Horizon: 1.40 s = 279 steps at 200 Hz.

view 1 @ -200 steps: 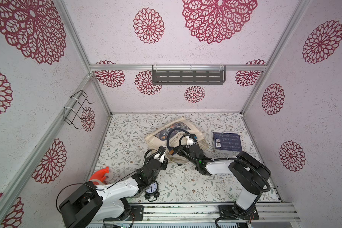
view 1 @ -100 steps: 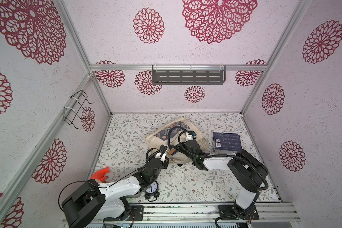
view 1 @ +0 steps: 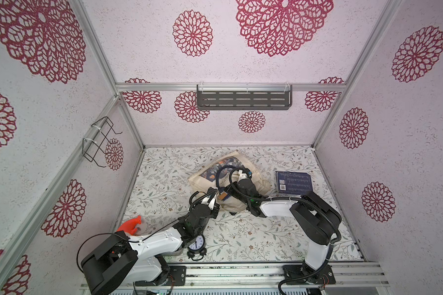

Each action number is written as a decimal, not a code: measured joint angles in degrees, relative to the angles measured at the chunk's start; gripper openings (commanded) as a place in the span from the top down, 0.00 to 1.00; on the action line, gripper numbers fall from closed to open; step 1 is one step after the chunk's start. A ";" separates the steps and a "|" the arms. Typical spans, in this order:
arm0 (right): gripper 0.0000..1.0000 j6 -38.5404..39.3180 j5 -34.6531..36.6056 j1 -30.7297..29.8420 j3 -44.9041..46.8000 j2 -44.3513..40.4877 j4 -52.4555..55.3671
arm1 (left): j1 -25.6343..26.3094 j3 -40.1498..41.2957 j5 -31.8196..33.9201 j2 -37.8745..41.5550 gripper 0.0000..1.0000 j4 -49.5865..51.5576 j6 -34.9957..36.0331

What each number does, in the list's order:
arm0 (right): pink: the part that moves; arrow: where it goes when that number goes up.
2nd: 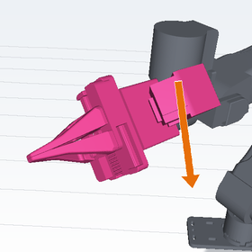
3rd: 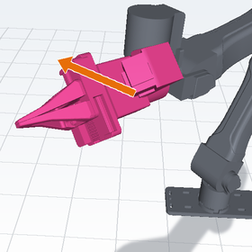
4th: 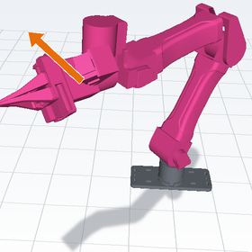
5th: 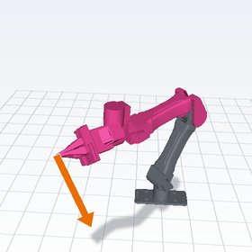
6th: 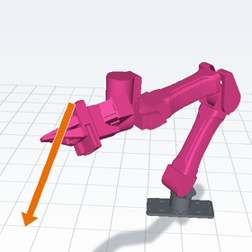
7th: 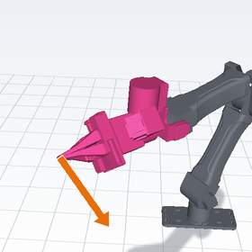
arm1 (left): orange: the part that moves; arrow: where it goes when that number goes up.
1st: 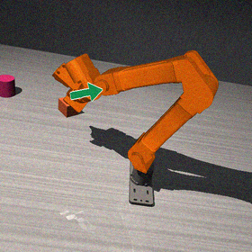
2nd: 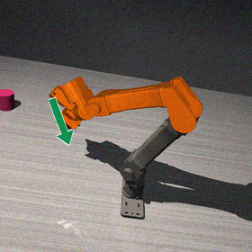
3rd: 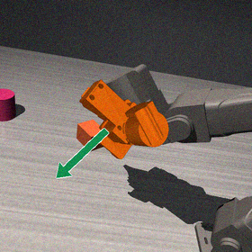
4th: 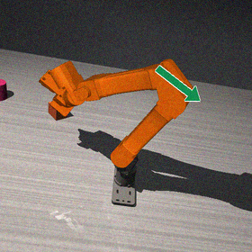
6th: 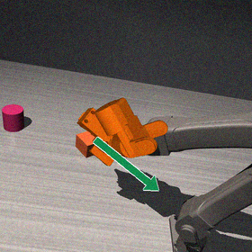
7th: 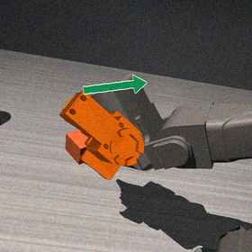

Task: Take out the books from the canvas bag
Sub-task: Pick up the book from the canvas bag.

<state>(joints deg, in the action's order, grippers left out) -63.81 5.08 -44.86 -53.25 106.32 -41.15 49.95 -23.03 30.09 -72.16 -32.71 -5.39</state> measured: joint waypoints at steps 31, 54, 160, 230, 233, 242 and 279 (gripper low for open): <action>0.45 -0.24 -1.01 0.50 -0.52 0.83 -0.74 | -0.02 -0.31 0.22 -0.33 1.00 0.00 0.00; 0.50 0.17 -1.68 1.01 -0.63 1.18 -1.03 | 0.00 -0.31 0.20 -0.37 1.00 0.00 0.00; 0.74 4.00 -7.72 3.48 -7.61 4.52 2.75 | -0.09 -0.33 0.48 -0.68 1.00 0.00 0.00; 0.63 4.17 -8.37 3.65 -9.57 4.50 2.67 | -0.13 -0.72 0.63 -1.05 1.00 -0.04 0.04; 0.62 4.44 -8.39 3.63 -9.60 4.50 2.69 | -0.13 -0.72 0.66 -1.05 1.00 -0.07 0.04; 0.61 4.26 -8.44 3.63 -9.73 4.50 2.71 | -0.13 -0.72 0.68 -1.05 1.00 -0.04 0.04; 0.64 3.93 -9.27 3.63 -11.85 5.73 2.51 | -0.15 -1.03 1.18 -1.46 1.00 -0.22 0.26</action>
<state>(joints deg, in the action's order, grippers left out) -59.88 -4.19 -41.23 -65.10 112.05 -38.63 49.80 -24.05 31.27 -73.63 -32.93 -5.13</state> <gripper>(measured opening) 0.386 0.081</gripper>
